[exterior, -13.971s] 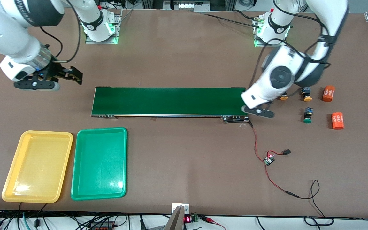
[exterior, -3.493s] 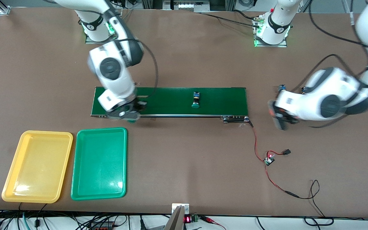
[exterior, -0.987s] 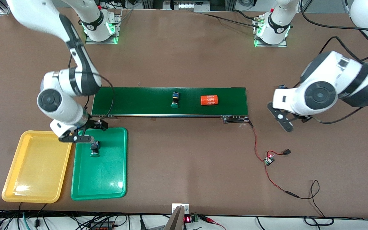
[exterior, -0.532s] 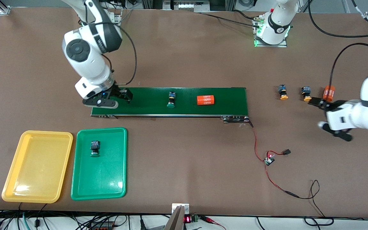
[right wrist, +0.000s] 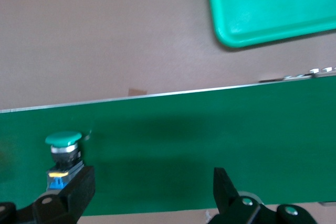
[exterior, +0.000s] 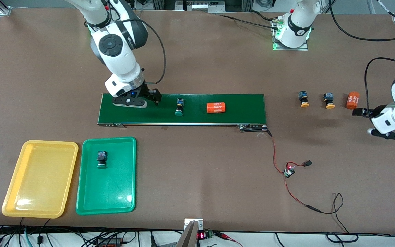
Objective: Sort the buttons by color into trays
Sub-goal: 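Grasp the second belt button with the right gripper while the left grasps a cylinder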
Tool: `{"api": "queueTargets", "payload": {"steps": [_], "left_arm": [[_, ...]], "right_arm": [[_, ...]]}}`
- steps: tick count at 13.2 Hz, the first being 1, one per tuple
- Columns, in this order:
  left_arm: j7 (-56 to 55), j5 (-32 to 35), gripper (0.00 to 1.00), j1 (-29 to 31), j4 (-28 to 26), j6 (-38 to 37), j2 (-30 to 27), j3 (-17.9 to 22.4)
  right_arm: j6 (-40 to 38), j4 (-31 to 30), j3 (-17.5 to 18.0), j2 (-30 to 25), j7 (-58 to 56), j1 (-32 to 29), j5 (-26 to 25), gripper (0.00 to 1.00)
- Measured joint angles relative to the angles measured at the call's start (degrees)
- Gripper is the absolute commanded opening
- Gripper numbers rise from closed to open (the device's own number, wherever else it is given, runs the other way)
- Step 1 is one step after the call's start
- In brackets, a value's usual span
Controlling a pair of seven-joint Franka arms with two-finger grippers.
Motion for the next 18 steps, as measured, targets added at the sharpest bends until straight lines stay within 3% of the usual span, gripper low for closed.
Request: {"api": "queueTargets", "payload": {"steps": [4, 8, 9, 11, 14, 18], "left_arm": [[20.49, 0.07, 1.00, -0.03, -12.24, 16.52, -1.69, 6.39], [23.41, 0.07, 1.00, 0.17, -18.52, 20.77, -2.20, 7.19], [23.57, 0.07, 0.87, 0.34, -18.71, 20.77, -2.26, 7.27], [23.69, 0.07, 0.49, 1.01, -19.14, 20.77, -2.06, 7.37], [23.81, 0.07, 0.23, 1.69, -19.61, 20.79, -1.90, 7.37], [23.79, 0.06, 0.17, 1.59, -18.71, 18.91, -1.99, 6.98]], "right_arm": [[1.58, 0.20, 0.00, 4.14, 5.20, 2.17, -4.70, 1.00], [2.14, 1.90, -0.08, 5.78, 5.76, 2.36, -4.80, 1.00], [2.14, 2.15, -0.08, 6.00, 5.79, 2.47, -4.80, 1.00], [2.15, 2.39, -0.08, 6.51, 6.23, 2.84, -4.80, 1.00], [2.17, 2.52, -0.08, 6.64, 6.71, 3.15, -4.80, 1.00], [2.17, 2.52, -0.08, 6.94, 6.89, 3.18, -4.80, 1.00]]}}
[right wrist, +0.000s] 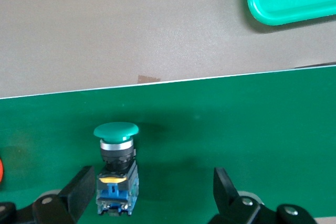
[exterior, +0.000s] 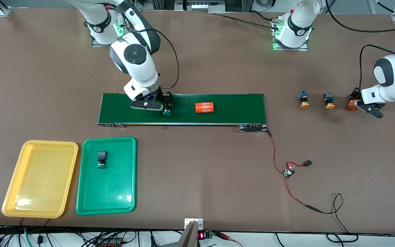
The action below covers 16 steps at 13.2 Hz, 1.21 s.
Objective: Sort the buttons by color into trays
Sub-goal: 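Grasp the second belt button with the right gripper while the left grasps a cylinder, then place the button in the green tray while the left places the cylinder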
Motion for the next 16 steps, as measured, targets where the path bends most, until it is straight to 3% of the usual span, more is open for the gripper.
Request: {"api": "queueTargets", "payload": {"steps": [4, 5, 8, 10, 14, 16], "left_arm": [[0.48, 0.00, 0.17, -0.53, 13.40, -20.38, -0.69, -5.59], [1.25, 0.00, 0.17, -0.96, 16.65, -24.37, -1.00, -7.38], [7.60, -0.03, 0.16, -1.86, 20.83, -29.15, -1.28, -15.49], [10.27, -0.06, 0.16, -2.48, 21.15, -29.21, -1.27, -22.52], [7.91, -4.18, 0.13, -5.28, 21.12, -29.26, -0.55, -33.85], [4.45, -5.41, 0.11, -7.28, 21.13, -28.11, 0.29, -37.03]], "right_arm": [[0.26, 0.07, 0.01, 1.49, 0.03, 0.67, 0.00, 1.00], [0.38, 0.21, 0.01, 2.03, 0.10, 0.99, 0.00, 0.93], [1.20, 0.87, -0.02, 3.67, 0.11, 1.25, -0.03, 0.53], [1.28, 1.06, -0.40, 4.12, 0.10, 1.26, -0.11, 0.41], [1.23, 1.07, -1.30, 4.50, 0.08, 1.26, -0.33, 0.05], [1.18, 1.28, -1.90, 4.50, 0.02, 1.28, -0.39, 0.00]]}}
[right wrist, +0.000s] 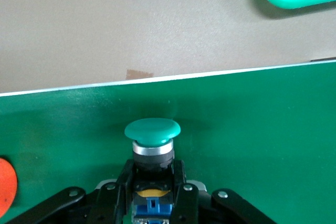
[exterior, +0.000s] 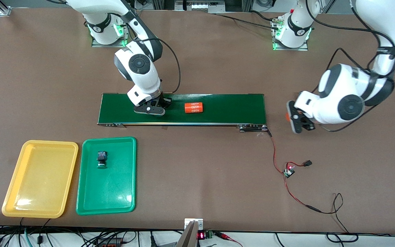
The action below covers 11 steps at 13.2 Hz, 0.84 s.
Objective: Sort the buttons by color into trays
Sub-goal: 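Place the button in the green tray while the left places the cylinder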
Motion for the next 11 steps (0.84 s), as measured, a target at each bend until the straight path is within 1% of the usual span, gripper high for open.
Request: {"api": "queueTargets", "payload": {"steps": [1, 2, 3, 5, 7, 8, 9, 10, 11], "left_arm": [[-3.02, -0.07, 0.11, -0.78, 0.01, 0.65, 0.38, -2.20], [-6.65, -0.06, 0.11, -2.41, 0.00, 1.29, 0.73, -3.99], [-10.03, -0.06, 0.10, -4.87, -0.01, 2.36, 1.06, -4.85], [-15.48, -0.06, 0.09, -9.27, -0.28, 4.31, 1.83, -5.13], [-17.16, 0.28, 0.09, -11.68, -0.70, 7.35, 3.41, -5.14], [-17.95, 0.93, 0.09, -12.17, -0.95, 8.00, 4.22, -5.13], [-18.97, 2.15, 0.21, -12.43, -1.44, 8.36, 4.93, -5.12], [-19.83, 3.33, 0.99, -12.83, -1.73, 8.72, 5.46, -5.12], [-20.97, 4.17, 1.00, -13.36, -1.80, 9.10, 5.83, -5.13]], "right_arm": [[-0.30, 0.82, -0.60, -0.04, -0.03, 0.02, -0.02, 0.00], [-2.26, 2.83, -1.49, -0.12, -0.24, 0.02, -0.02, 0.00], [-6.29, 6.25, -2.48, -0.27, -1.15, -0.01, -0.02, 0.00], [-14.38, 14.36, -4.59, -0.60, -4.81, -0.19, 0.51, 0.00], [-17.21, 19.74, -6.85, -0.62, -9.86, -1.31, 2.83, 0.00], [-17.49, 21.18, -7.55, -0.32, -13.01, -2.58, 4.12, 0.00], [-17.54, 22.36, -7.93, 0.41, -16.30, -4.27, 5.28, 0.00], [-17.53, 23.65, -8.10, 1.65, -19.36, -5.98, 5.89, 0.00], [-17.51, 25.15, -8.14, 3.42, -22.33, -7.49, 6.19, 0.00]]}}
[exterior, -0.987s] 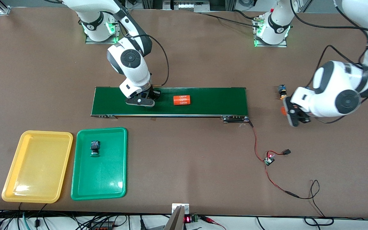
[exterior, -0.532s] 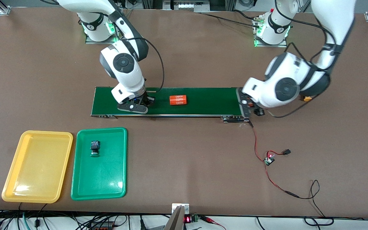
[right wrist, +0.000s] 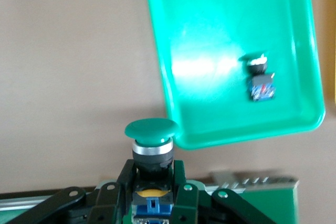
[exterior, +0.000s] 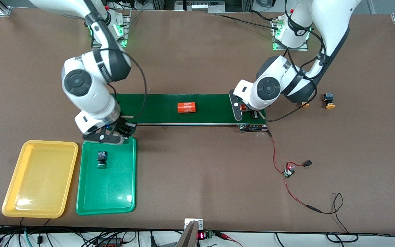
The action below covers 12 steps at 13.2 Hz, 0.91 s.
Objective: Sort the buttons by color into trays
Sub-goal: 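Place the button in the green tray while the left places the cylinder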
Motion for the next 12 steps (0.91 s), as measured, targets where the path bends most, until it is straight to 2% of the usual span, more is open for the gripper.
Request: {"api": "queueTargets", "payload": {"steps": [5, 7, 8, 9, 10, 11, 12], "left_arm": [[-2.78, 0.75, 1.00, -0.64, 0.72, -0.32, -1.74, -0.01], [-4.09, 0.74, 1.00, -0.44, 2.23, -4.60, -4.36, 0.08], [-5.45, 0.74, 1.00, -0.30, 3.47, -8.02, -5.91, 0.23], [-6.76, 0.74, 1.00, -0.17, 4.75, -11.27, -7.21, 0.40], [-8.45, 0.73, 1.00, -0.09, 5.97, -14.46, -8.25, 0.60], [-11.28, 0.73, 1.00, -0.01, 6.91, -17.58, -8.98, 1.00], [-15.21, 0.73, 1.00, 0.22, 7.51, -20.70, -9.61, 1.70]], "right_arm": [[4.01, 6.38, -1.15, 11.74, -8.14, -2.36, 0.07, 0.00], [6.13, 6.98, -1.48, 15.29, -9.79, -4.03, 0.07, 0.02], [6.38, 7.25, -1.49, 16.45, -10.05, -4.59, 0.07, 0.13], [6.41, 7.42, -1.49, 17.12, -10.11, -4.79, 0.07, 0.35], [6.41, 7.45, -1.46, 17.48, -10.11, -4.77, 0.07, 0.79], [6.41, 7.45, -1.39, 17.59, -10.11, -4.73, 0.08, 1.00], [6.41, 7.46, -1.35, 17.61, -10.11, -4.69, 0.08, 1.00]]}}
